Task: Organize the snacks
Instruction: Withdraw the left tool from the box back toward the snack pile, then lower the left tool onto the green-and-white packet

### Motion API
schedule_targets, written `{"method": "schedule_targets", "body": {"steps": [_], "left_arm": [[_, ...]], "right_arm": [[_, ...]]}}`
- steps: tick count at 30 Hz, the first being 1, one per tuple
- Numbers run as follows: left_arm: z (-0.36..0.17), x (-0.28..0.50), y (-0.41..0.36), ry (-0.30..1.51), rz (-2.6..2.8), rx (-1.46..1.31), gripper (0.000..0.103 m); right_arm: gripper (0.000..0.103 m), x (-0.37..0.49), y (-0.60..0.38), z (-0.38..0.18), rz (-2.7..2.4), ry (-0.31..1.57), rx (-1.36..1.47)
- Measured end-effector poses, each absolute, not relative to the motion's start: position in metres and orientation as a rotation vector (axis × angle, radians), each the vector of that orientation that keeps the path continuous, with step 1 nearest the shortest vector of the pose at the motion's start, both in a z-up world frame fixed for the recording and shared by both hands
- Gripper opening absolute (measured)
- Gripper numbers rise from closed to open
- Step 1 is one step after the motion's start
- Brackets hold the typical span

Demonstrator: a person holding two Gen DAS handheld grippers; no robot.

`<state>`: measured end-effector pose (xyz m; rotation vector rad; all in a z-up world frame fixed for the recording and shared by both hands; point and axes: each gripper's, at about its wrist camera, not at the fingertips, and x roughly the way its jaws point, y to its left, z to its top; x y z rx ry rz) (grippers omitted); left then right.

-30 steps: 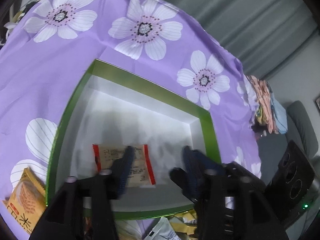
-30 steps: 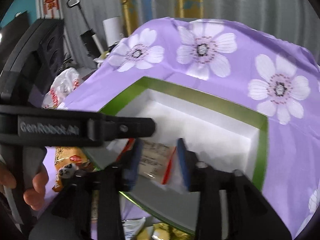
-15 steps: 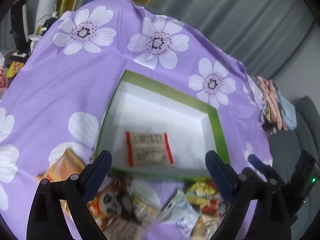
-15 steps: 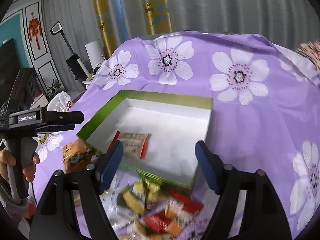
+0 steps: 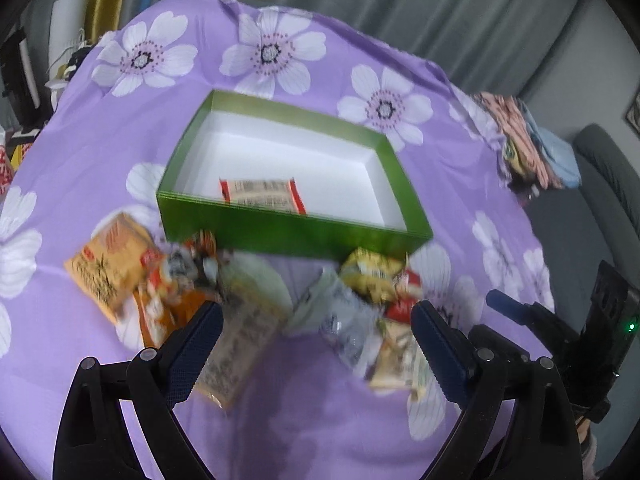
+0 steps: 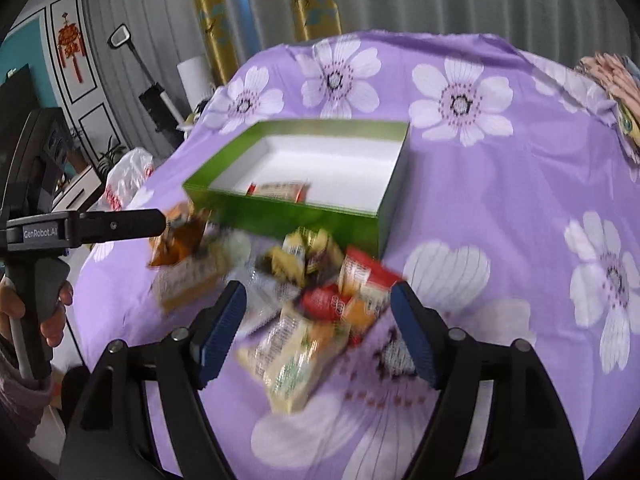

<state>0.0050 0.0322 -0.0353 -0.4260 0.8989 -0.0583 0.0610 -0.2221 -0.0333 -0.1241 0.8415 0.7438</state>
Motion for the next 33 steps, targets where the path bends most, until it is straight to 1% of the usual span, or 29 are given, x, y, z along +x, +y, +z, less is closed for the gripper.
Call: {"method": "schedule_targets", "body": {"steps": [4,17,25,33], "left_arm": [[-0.047,-0.007,0.020,0.934,-0.085,-0.421,0.095],[-0.055,-0.018,-0.023,0.977,-0.138,-0.306,0.095],[-0.066,-0.011,-0.043,1.001,-0.196,-0.294,0.095],[-0.070,-0.008,-0.051,0.990,-0.277,-0.369,0.095]], "right_arm": [[0.075,0.045,-0.228,-0.042,0.746,0.859,-0.151],[0.075,0.023,-0.224,-0.065,0.755,0.871,-0.224],[0.075,0.024,-0.228,-0.078,0.798,0.893,-0.175],[0.075,0.025,-0.232,-0.088,0.845,0.908,-0.100]]}}
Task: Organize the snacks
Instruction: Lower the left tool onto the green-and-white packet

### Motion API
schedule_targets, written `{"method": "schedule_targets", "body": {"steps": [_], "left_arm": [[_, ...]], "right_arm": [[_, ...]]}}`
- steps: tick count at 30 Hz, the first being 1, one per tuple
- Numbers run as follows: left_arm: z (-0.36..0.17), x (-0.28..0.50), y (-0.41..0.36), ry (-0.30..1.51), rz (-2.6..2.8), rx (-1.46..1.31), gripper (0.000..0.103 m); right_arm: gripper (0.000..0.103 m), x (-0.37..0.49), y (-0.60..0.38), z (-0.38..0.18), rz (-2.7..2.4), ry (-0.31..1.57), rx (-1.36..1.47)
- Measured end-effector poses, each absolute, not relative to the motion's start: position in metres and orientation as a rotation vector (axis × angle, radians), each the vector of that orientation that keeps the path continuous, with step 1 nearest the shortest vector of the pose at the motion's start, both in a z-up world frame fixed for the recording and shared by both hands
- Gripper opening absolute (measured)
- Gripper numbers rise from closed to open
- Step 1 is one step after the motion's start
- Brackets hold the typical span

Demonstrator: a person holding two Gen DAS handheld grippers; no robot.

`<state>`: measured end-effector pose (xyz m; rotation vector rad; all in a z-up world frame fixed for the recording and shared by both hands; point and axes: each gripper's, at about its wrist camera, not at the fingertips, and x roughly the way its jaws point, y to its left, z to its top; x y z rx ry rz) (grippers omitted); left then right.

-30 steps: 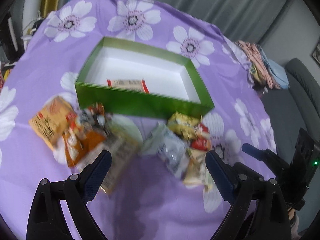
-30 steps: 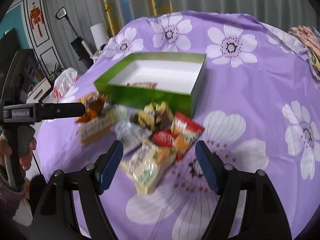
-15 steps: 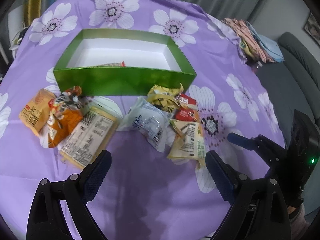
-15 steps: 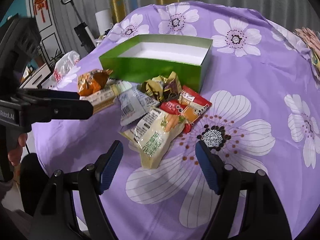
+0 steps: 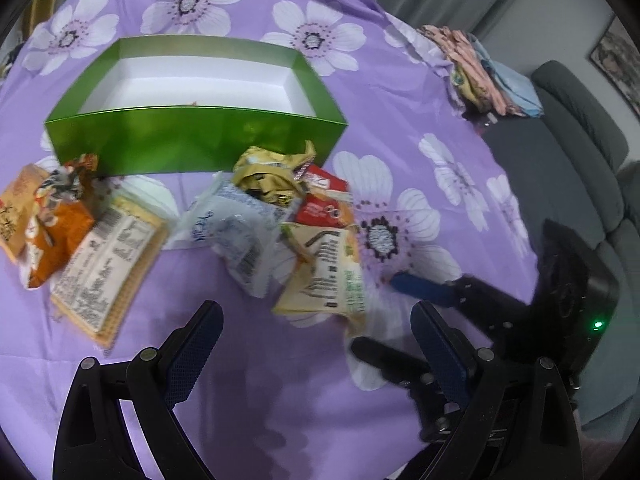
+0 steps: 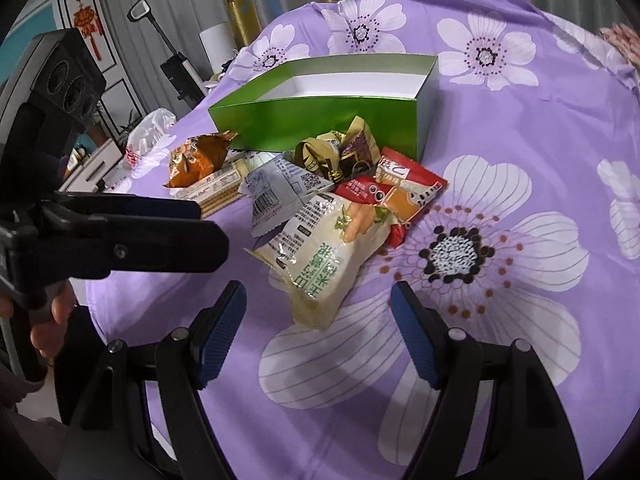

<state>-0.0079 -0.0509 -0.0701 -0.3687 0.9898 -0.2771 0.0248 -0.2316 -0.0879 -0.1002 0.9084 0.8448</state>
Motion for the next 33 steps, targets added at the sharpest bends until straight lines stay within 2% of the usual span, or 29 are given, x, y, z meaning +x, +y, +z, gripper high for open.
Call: {"method": "schedule_targets", "body": {"steps": [18,22,26,28,29,32,33], "left_arm": [[-0.078,0.014,-0.086,1.007,-0.325,-0.266,0.094],[-0.084,0.023,-0.093,1.034,-0.341,-0.259,0.081],[-0.090,0.028,-0.094,1.053,-0.341,-0.267,0.079],[-0.092,0.029,-0.092,1.059,-0.342,-0.280,0.067],[-0.094,0.029,-0.091,1.066,-0.342,-0.283,0.066],[-0.097,0.030,-0.087,1.077,-0.340,-0.303,0.062],[-0.098,0.030,-0.086,1.079,-0.339,-0.307,0.058]], "right_arm": [[0.075,0.032,-0.231,-0.099,0.881,0.920,-0.025],[0.072,0.034,-0.226,-0.103,0.882,0.924,-0.024],[0.067,0.036,-0.221,-0.105,0.890,0.926,-0.032],[0.066,0.036,-0.219,-0.106,0.889,0.926,-0.044],[0.065,0.036,-0.219,-0.106,0.890,0.923,-0.047],[0.060,0.037,-0.218,-0.106,0.890,0.923,-0.048],[0.057,0.038,-0.218,-0.107,0.887,0.925,-0.048]]}}
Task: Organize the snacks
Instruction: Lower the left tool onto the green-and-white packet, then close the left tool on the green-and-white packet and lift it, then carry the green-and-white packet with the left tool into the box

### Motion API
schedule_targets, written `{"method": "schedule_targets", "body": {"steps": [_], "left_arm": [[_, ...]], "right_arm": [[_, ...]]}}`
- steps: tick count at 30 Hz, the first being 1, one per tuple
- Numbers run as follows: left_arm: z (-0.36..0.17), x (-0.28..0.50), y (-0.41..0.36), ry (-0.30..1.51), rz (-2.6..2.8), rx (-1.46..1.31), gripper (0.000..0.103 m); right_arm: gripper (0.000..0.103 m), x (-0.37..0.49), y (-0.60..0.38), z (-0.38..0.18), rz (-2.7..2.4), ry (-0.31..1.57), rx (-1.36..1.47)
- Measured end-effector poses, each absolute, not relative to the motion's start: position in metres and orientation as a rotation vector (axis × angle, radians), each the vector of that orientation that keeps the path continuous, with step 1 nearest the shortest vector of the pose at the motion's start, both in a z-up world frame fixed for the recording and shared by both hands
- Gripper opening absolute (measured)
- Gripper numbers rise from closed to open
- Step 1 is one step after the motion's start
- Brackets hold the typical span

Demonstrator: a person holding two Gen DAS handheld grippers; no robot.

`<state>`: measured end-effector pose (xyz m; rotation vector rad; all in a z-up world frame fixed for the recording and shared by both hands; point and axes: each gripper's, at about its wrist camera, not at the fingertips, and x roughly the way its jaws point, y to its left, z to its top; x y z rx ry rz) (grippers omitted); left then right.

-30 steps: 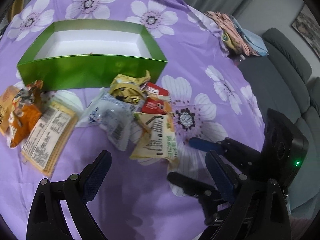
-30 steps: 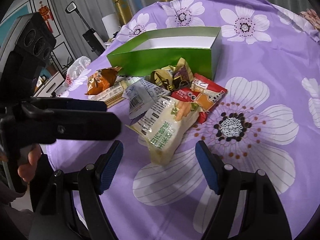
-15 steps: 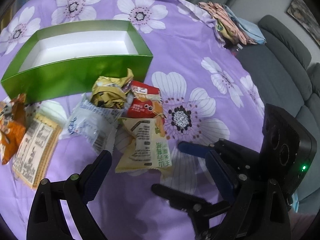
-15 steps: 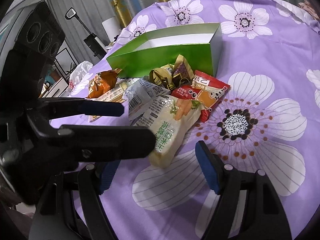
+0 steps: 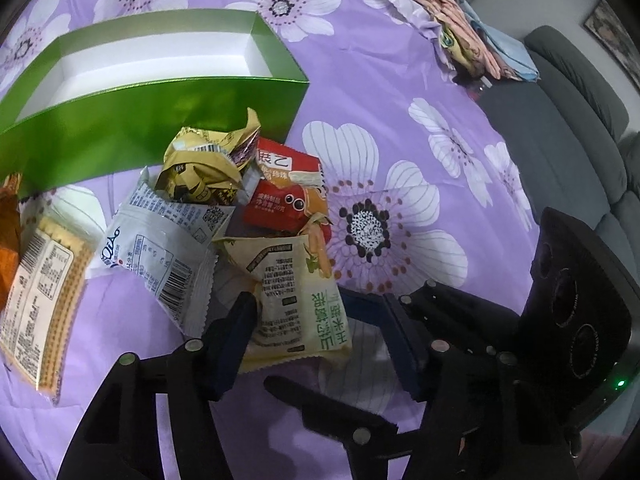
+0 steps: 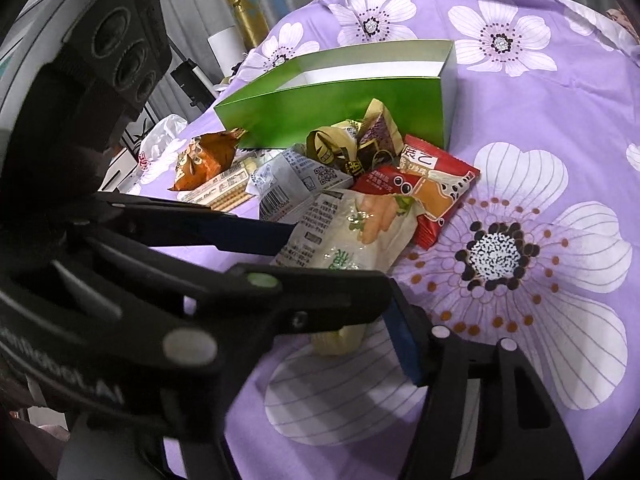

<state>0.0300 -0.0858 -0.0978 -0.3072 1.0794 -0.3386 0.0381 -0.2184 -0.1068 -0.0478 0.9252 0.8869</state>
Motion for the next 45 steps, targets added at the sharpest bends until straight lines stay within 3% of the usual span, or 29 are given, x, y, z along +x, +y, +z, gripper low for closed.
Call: {"method": "schedule_targets", "body": {"steps": [16,45], "left_arm": [[-0.097,0.023,-0.079,1.074,-0.333,-0.351,0.050],[-0.023,-0.011,-0.060,0.876,-0.328,-0.368,0.050]], "right_arm": [[0.030,0.032,-0.218,-0.103,0.906,0.911,-0.005],[0.028,0.005,-0.208,-0.027,0.957,0.697,-0.087]]}}
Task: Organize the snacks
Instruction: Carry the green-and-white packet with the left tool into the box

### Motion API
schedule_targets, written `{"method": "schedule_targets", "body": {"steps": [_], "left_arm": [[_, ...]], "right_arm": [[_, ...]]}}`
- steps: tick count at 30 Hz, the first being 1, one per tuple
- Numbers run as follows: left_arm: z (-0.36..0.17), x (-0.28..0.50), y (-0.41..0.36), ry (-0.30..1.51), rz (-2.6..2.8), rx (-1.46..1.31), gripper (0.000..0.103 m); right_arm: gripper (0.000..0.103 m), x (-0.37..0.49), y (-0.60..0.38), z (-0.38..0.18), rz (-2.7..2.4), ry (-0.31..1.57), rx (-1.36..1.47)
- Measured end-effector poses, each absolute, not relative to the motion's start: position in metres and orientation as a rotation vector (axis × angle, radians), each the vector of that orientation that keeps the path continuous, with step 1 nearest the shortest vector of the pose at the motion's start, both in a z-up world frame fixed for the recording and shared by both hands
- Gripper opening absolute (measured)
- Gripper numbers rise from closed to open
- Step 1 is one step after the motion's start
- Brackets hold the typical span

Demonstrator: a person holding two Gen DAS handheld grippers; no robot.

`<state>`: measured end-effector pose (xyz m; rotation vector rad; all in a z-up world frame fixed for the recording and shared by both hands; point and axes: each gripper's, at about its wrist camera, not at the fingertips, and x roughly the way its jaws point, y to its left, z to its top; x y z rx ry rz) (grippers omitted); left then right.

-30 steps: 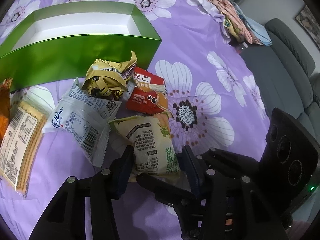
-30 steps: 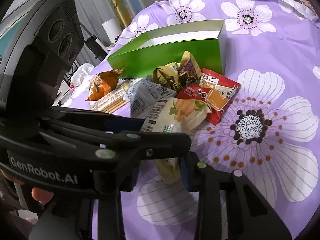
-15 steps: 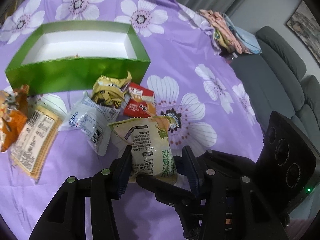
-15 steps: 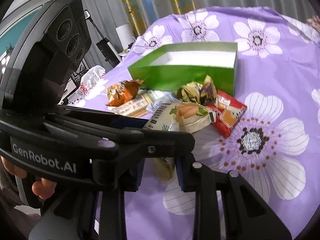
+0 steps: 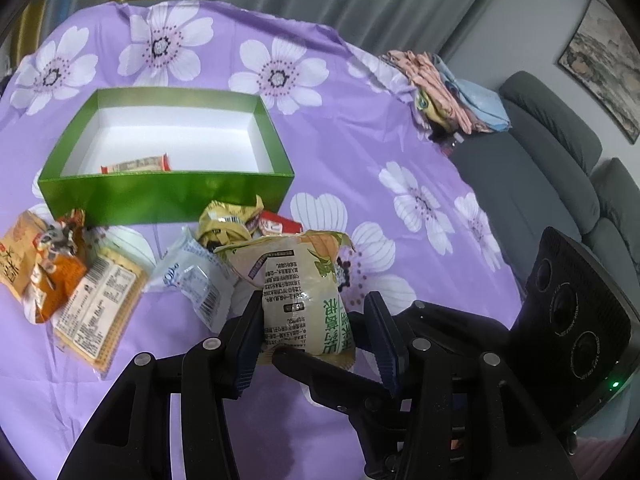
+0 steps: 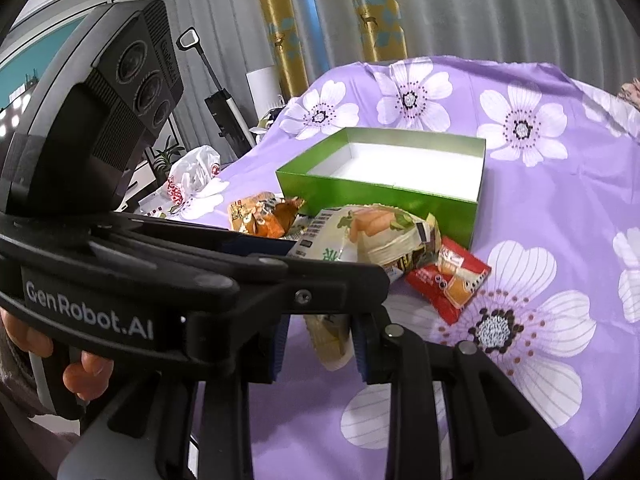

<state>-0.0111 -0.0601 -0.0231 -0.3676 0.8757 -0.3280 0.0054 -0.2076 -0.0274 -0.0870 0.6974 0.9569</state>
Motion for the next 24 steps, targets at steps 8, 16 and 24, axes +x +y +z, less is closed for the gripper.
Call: {"method": "schedule_targets", "body": {"steps": [8,16,24], "left_arm": [[-0.013,-0.002,-0.045,0.837,-0.328,-0.373,0.050],[-0.007,0.013,-0.030,0.807,-0.329,-0.385,0.050],[0.012,0.041,-0.014,0.780,-0.322,-0.372,0.050]], "right_arm": [[0.028,0.019,-0.195,-0.018,0.955,0.664,-0.094],[0.028,0.036,-0.181,-0.010,0.953,0.639,-0.109],[0.028,0.065,-0.166,0.005,0.948,0.602,-0.091]]}}
